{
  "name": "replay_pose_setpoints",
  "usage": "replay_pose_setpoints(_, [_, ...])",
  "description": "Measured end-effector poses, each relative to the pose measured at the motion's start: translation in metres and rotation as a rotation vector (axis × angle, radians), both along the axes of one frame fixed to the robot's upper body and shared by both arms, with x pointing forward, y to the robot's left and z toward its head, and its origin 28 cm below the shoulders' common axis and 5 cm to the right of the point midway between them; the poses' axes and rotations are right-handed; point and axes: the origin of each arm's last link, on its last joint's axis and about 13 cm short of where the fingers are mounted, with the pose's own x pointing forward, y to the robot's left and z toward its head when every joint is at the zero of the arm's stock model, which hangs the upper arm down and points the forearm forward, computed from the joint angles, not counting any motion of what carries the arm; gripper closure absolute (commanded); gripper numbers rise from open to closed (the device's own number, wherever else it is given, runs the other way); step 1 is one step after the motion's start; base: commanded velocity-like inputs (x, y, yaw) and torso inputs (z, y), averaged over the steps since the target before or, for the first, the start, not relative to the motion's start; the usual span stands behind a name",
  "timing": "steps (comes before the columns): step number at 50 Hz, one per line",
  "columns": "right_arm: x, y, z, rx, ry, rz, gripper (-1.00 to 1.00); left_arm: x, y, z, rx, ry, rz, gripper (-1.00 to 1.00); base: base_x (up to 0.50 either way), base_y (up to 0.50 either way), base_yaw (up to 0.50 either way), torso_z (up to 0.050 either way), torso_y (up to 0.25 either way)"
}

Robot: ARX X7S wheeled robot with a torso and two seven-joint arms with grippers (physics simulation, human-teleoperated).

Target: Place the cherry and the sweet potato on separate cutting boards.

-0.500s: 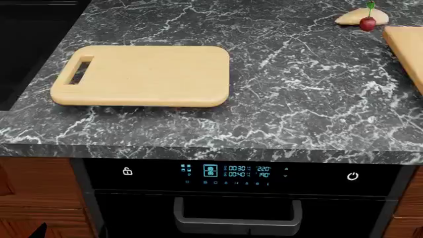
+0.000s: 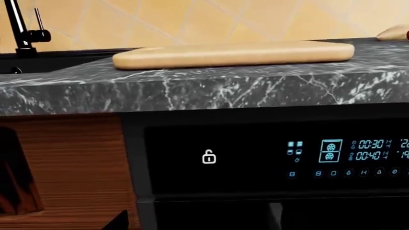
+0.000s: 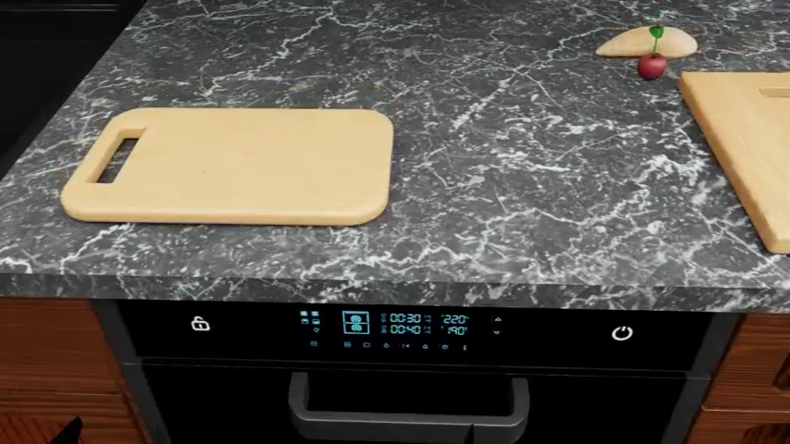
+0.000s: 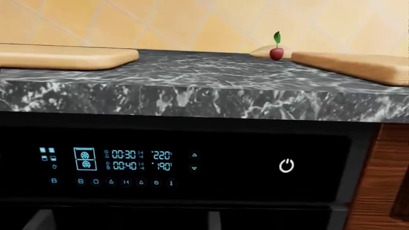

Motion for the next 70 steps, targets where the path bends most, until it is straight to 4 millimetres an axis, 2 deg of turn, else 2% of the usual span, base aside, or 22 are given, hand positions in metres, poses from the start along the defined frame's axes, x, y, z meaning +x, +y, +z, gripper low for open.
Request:
replay_pose_setpoints(8, [0.0003,0.0006,-0.0009,-0.012,0.004,-0.004,-1.00,0.0004,0.0011,-0.0012,0.020,0.018,0.009,-1.00,0.00,-0.10,0.00,0.000,0.000])
replay_pose_setpoints(28, [-0.0005,-0.0010,-0.0020,-0.035,0.010,-0.017,-1.00,0.0004,0.0004,-0.0015,0.050,0.033,0.020,-1.00,0.00,-0.50,0.00,0.001,0.000])
replay_pose_setpoints(36, [-0.0005,-0.0022,-0.0023,-0.046,0.011,-0.018,-1.00,0.0001,-0.0003,-0.0006,0.053,0.011,0.021,-1.00,0.00,-0.40,0.00,0.049,0.000])
replay_pose_setpoints(70, [-0.0006,-0.0005,-0.0033,-0.066,0.016,-0.003,-1.00,-0.0004,-0.0006,0.0003,0.059,-0.004,0.011,-1.00,0.00,0.00,0.00,0.048,0.000])
